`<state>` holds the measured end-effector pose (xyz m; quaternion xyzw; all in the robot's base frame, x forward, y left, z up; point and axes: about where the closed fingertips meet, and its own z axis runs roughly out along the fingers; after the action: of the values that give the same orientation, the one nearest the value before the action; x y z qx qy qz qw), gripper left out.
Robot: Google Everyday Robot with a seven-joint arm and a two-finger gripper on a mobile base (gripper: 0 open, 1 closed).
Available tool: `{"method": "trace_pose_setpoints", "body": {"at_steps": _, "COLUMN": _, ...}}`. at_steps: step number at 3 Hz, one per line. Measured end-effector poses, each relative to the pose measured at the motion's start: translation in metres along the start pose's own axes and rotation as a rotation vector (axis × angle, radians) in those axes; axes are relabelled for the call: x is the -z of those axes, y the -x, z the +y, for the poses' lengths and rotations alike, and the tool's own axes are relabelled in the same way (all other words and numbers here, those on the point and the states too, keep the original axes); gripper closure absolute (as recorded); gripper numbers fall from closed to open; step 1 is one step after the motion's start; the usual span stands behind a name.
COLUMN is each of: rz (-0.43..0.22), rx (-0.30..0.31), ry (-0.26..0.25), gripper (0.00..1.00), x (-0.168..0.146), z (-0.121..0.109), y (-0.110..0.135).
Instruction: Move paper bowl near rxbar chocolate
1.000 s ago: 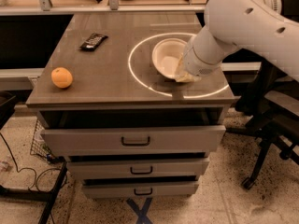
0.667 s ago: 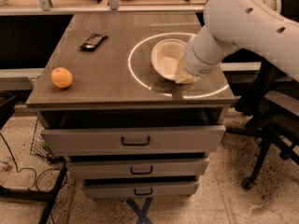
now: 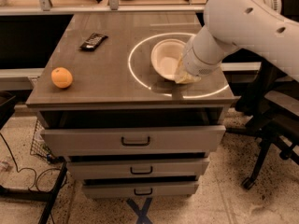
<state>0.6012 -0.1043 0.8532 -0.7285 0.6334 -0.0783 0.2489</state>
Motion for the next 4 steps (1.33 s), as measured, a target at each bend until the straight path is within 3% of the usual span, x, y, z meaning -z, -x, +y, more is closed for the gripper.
{"method": "trace_pose_setpoints", "body": {"at_steps": 3, "rz": 0.001, "rx": 0.005, "ry": -0.001, "gripper": 0.12, "x": 0.0019, "z": 0.0009, "y": 0.0022}}
{"method": "trace_pose_setpoints", "body": {"at_steps": 4, "rz": 0.001, "rx": 0.006, "ry": -0.001, "gripper": 0.00, "x": 0.0025, "z": 0.0011, "y": 0.0028}}
